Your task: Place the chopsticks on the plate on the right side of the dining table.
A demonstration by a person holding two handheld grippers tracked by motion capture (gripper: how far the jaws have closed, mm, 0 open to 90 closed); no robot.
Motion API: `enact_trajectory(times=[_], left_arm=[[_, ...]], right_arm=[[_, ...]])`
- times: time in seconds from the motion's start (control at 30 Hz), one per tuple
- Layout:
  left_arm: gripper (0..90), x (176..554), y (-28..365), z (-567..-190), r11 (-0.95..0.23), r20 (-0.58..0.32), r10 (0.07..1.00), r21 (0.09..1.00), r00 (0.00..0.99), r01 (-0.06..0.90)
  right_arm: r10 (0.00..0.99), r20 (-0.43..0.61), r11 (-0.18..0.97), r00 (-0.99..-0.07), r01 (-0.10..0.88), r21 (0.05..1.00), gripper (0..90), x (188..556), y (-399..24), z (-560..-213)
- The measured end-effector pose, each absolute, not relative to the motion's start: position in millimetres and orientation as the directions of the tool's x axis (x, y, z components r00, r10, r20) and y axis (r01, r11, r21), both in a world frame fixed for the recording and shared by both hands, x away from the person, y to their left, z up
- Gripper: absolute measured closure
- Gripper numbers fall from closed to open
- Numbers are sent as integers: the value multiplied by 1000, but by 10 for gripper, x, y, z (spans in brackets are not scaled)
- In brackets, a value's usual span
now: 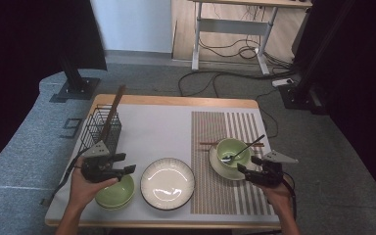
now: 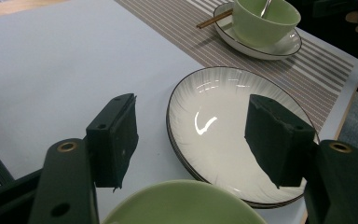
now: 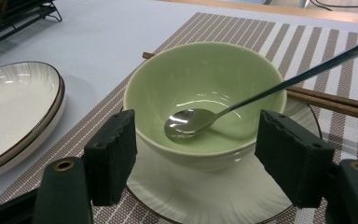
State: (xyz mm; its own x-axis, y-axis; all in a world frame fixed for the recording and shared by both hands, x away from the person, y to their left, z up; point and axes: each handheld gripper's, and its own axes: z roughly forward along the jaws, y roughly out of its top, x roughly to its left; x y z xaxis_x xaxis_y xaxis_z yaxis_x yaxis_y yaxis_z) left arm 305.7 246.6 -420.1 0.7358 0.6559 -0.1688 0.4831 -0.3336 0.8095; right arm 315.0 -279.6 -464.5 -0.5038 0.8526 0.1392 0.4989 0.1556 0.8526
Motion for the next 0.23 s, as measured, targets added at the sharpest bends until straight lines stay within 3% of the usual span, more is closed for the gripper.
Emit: enact_trajectory(times=[0.23], left_arm=[[342,3053,2457,-4195,-336,-168,654,809,738,482]], right_arm=[[849,154,134,-506,488,863,288,3124,-2800,-4668]])
